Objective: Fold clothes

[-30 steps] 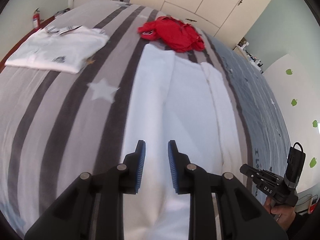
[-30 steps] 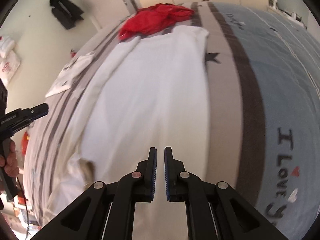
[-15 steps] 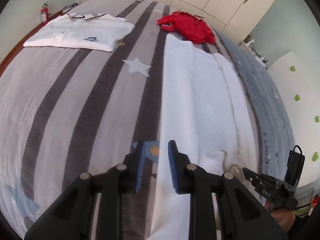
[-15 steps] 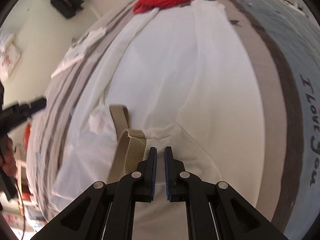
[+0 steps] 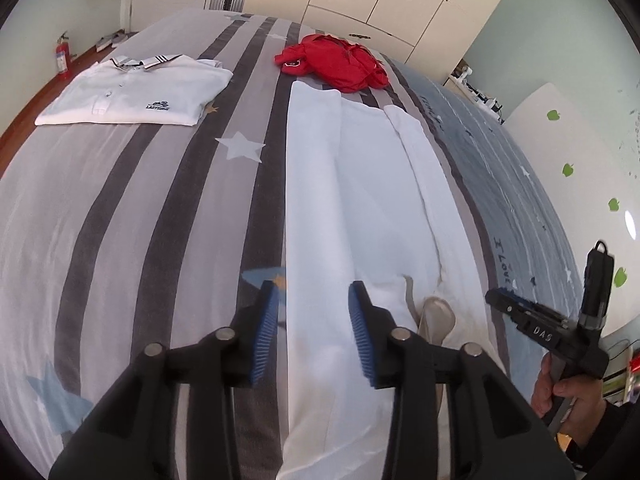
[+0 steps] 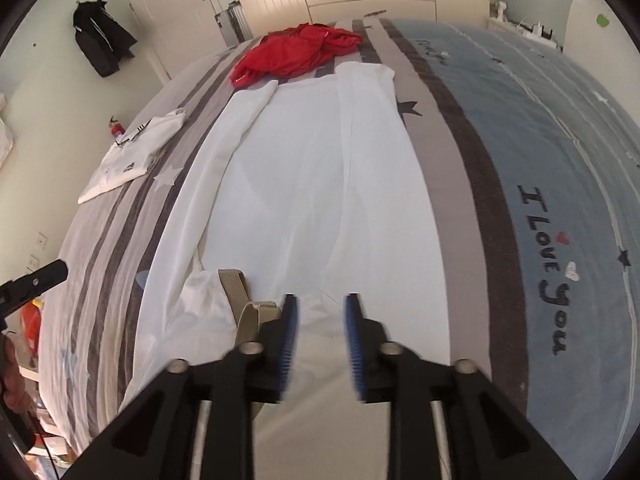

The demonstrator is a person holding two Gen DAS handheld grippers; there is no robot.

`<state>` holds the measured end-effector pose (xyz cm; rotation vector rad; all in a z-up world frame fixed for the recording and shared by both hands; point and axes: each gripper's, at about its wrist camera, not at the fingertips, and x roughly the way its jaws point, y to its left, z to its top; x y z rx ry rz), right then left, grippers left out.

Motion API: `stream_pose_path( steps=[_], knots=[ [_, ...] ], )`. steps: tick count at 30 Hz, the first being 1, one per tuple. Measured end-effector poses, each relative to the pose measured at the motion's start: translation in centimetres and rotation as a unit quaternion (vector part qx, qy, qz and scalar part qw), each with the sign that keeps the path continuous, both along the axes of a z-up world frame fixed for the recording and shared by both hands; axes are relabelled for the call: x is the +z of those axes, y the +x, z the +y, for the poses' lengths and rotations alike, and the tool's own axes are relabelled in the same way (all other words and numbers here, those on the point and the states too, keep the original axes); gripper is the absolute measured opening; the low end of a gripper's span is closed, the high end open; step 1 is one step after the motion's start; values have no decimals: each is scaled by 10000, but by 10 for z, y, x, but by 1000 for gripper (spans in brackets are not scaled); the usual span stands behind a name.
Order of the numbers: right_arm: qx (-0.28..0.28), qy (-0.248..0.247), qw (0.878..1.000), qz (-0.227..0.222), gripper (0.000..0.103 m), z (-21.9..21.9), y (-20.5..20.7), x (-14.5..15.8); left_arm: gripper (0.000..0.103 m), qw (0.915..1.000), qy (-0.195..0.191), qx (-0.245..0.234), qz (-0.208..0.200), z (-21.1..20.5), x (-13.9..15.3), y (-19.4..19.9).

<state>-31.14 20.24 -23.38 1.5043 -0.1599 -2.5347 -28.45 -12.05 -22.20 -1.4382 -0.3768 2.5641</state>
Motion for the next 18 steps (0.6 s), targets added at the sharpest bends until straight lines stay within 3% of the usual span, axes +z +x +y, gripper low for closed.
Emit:
stream_pose_path(
  steps=[8, 14, 16, 18],
  knots=[
    [-150, 265, 9995, -56, 31, 8, 14, -2, 54, 9994, -335, 109, -5, 21, -6, 32],
    [-191, 326, 9993, -13, 33, 20, 19, 6, 57, 9987, -461, 191, -59, 34, -2, 44],
    [-250, 342, 9991, 53, 55, 25, 21, 9, 57, 9980, -597, 207, -44, 38, 1, 45],
    [-310, 309, 9989, 145, 58, 31, 24, 13, 57, 9971, -730, 202, 5, 44, 4, 45]
  ],
)
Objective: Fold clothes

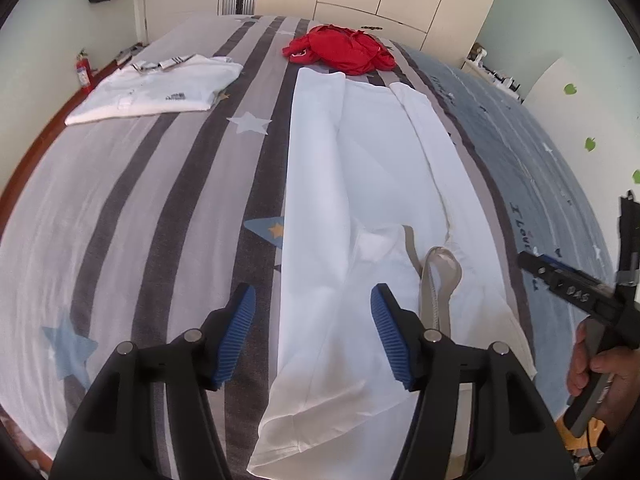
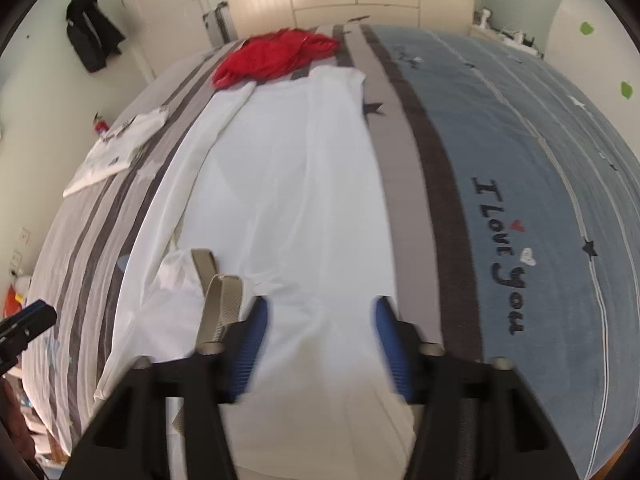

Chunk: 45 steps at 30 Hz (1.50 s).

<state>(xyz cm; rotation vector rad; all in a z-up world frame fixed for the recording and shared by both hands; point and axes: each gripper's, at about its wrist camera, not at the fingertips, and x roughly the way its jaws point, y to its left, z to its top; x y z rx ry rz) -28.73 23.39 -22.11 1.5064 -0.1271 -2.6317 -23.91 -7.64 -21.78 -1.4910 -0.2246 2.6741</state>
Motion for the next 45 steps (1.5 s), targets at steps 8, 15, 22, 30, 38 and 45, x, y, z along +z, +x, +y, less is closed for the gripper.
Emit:
stream_pose_path(
  steps=[8, 15, 22, 30, 38, 45],
  knots=[
    [-112, 106, 9999, -64, 60, 11, 1, 0, 58, 9992, -399, -27, 83, 23, 7, -4],
    [-125, 276, 9995, 15, 75, 13, 5, 1, 72, 9981, -597, 71, 146, 24, 10, -8],
    [-220, 294, 9993, -70, 75, 25, 4, -2, 80, 9943, -1021, 308, 43, 10, 3, -13],
    [-170, 446, 9988, -97, 75, 25, 8, -5, 81, 9941, -1069, 175, -24, 17, 0, -11],
    [-167, 565, 9981, -189, 75, 39, 23, -14, 81, 9964, -779, 277, -212, -1, -12, 4],
    [-159, 588, 9963, -605, 75, 67, 61, -42, 80, 9952, -713, 382, -551, -29, -45, 52]
  ],
)
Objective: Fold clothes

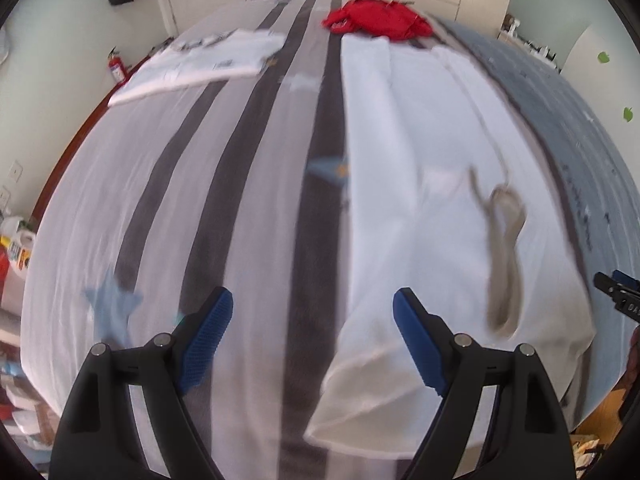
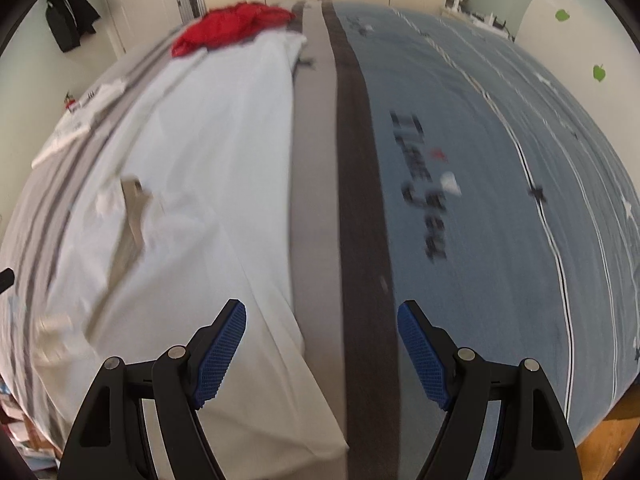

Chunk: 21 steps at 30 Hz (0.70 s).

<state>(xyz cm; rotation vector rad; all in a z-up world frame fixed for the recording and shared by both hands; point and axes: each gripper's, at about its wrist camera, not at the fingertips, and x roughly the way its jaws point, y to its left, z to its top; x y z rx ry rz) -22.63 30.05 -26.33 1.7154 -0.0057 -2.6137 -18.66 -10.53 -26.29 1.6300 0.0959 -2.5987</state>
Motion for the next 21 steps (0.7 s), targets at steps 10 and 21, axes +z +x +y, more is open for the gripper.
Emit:
stream_pose_path(
  steps=[10, 21],
  knots=[
    [-48, -333, 9985, -437, 75, 15, 41, -38, 80, 9983, 391, -85, -414, 1, -42, 30],
    [79, -783, 9949, -627, 46, 11, 55, -57, 48, 9937, 710, -561, -668, 19, -66, 42]
  ],
)
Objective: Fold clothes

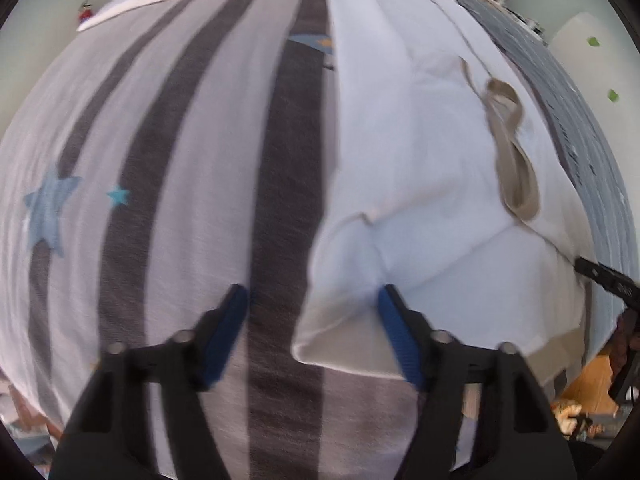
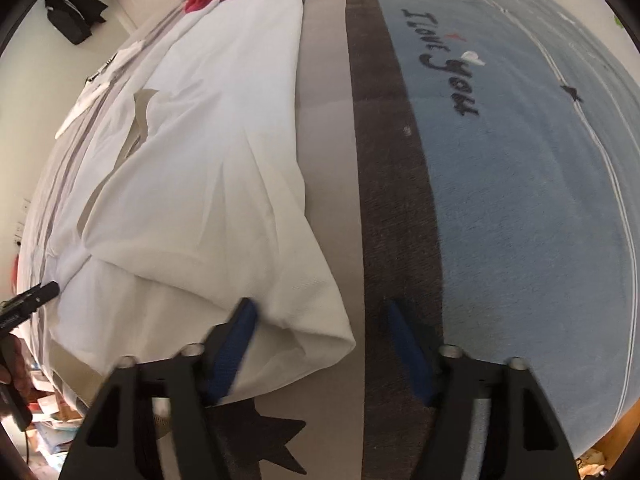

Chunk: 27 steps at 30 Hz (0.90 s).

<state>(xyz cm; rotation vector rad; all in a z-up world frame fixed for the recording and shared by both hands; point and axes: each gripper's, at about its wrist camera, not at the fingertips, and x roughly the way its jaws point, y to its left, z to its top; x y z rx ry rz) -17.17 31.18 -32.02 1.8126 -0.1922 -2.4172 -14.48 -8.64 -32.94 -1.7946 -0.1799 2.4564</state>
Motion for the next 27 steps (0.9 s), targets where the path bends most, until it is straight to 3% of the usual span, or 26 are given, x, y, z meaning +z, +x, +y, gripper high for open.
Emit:
stream_pose_path(
  steps=[1, 4, 5, 10, 14, 20, 23, 25, 27],
  knots=[
    [-8, -7, 10000, -3, 35, 0, 0, 0, 39, 10000, 39, -57, 1, 3, 0, 0],
    [54, -66, 10000, -46, 13, 0, 1, 0, 18, 9997, 109, -226, 12, 11, 0, -1],
    [90, -52, 9999, -53, 11, -1, 2, 1, 10, 9995, 132, -290, 13, 14, 1, -1],
    [163, -122, 9997, -95, 6, -2, 9, 9, 4, 9993, 211, -305, 28, 16, 12, 7],
    [166, -175, 9996, -118, 6, 2, 18, 17, 4, 9992, 200, -341, 1, 18, 16, 13],
    [253, -66, 9990, -351, 7, -2, 28, 3, 4, 9995, 198, -180, -178, 19, 12, 15],
    [254, 7, 9989, -390, 17, -4, 30, 6, 10, 9995, 217, -114, -209, 19, 21, 15],
    [272, 104, 9988, -402, 41, -5, 35, 12, 17, 9995, 212, -160, -193, 19, 34, 15],
    [395, 228, 9984, -321, 42, -8, 40, 25, 28, 9995, 214, -217, -119, 19, 49, 12]
  ],
)
